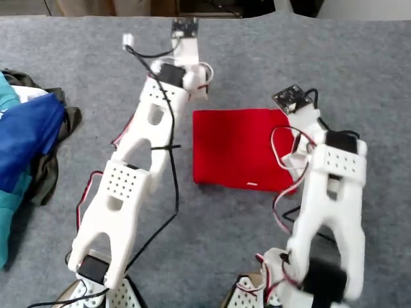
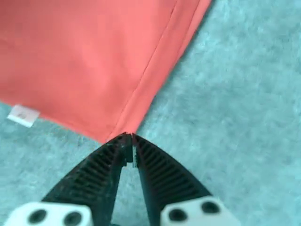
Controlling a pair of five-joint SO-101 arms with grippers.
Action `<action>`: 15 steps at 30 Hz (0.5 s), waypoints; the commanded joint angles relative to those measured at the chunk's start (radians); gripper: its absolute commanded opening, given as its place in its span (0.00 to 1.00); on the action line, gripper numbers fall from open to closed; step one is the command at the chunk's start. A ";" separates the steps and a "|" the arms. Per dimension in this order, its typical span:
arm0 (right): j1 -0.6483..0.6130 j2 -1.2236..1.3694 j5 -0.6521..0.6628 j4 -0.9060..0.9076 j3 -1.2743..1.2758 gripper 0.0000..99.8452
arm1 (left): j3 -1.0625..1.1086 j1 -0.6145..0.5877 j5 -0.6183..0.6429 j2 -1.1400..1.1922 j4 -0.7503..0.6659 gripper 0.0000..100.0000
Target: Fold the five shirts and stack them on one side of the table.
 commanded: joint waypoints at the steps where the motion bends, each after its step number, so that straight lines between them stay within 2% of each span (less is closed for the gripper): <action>1: 0.015 -0.120 -0.043 0.072 0.024 0.01 | -0.215 -0.031 -0.081 -0.013 0.198 0.02; 4: 0.021 -0.168 -0.049 0.098 0.079 0.01 | -0.265 -0.084 -0.149 -0.013 0.313 0.02; 10: 0.021 -0.236 -0.044 0.219 0.185 0.01 | -0.236 -0.273 -0.207 -0.022 0.315 0.02; 15: 0.021 -0.314 -0.043 0.345 0.239 0.01 | -0.226 -0.341 -0.242 -0.051 0.318 0.02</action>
